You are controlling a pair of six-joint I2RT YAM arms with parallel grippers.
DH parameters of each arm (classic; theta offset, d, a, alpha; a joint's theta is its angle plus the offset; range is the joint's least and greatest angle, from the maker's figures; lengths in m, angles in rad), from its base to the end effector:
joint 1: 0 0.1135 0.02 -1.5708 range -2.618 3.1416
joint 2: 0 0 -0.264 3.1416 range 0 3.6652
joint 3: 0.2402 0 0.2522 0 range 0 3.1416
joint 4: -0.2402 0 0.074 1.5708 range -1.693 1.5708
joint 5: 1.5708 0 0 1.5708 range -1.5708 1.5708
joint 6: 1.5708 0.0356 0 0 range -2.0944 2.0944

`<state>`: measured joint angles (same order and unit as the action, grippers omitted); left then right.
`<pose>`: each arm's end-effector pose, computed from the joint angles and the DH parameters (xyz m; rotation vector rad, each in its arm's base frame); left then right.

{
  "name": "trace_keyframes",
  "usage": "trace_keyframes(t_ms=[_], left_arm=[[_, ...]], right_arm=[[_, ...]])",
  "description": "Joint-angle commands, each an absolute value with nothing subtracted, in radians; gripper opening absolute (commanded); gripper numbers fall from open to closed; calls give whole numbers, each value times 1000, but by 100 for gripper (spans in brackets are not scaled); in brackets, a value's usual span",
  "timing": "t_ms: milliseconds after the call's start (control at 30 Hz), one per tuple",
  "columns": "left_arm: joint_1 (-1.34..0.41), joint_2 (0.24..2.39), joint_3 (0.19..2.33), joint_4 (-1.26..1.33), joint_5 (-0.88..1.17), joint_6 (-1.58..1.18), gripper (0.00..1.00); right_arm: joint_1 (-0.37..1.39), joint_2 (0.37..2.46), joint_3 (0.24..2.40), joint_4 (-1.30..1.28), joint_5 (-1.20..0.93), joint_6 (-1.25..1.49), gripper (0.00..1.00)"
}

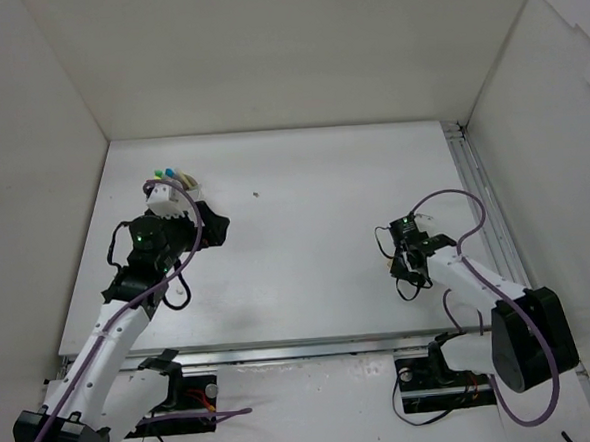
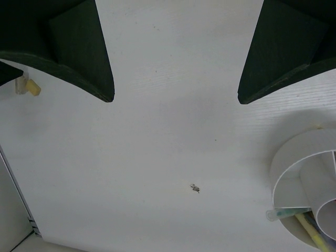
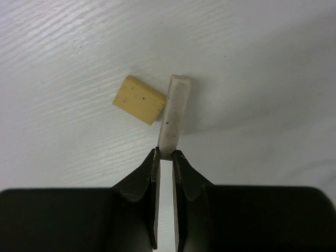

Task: Sort the stationery into containers
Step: Pick up the stationery from the center of the board.

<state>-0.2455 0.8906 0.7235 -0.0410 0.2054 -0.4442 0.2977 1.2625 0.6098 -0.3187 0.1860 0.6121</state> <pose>0.2039 -0.0586 0.3147 -0.0291 1.8252 -0.6751 0.2241 0.0619 0.1740 0.4665 2.4789 0.1311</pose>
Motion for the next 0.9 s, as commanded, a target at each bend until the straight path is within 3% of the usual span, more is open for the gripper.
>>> trace_keyframes(t_ms=[0,200,333,533,633,867], left_arm=[[-271,903,795,-21,232,-408,99],[-330,969,831,41,503,-302,99],[-403,1041,845,161,769,-250,99],[-472,1120,842,365,931,-239,99],[-509,1173,845,443,1006,-259,99],[-509,1224,805,673,1092,-419,98]], right_arm=[[325,1132,646,-314,157,512,0],[402,941,710,-305,-115,336,0],[454,954,745,-223,-571,177,0],[534,1005,765,61,-964,143,0],[561,1006,762,222,-1047,147,0],[589,1022,772,319,-1031,184,0]])
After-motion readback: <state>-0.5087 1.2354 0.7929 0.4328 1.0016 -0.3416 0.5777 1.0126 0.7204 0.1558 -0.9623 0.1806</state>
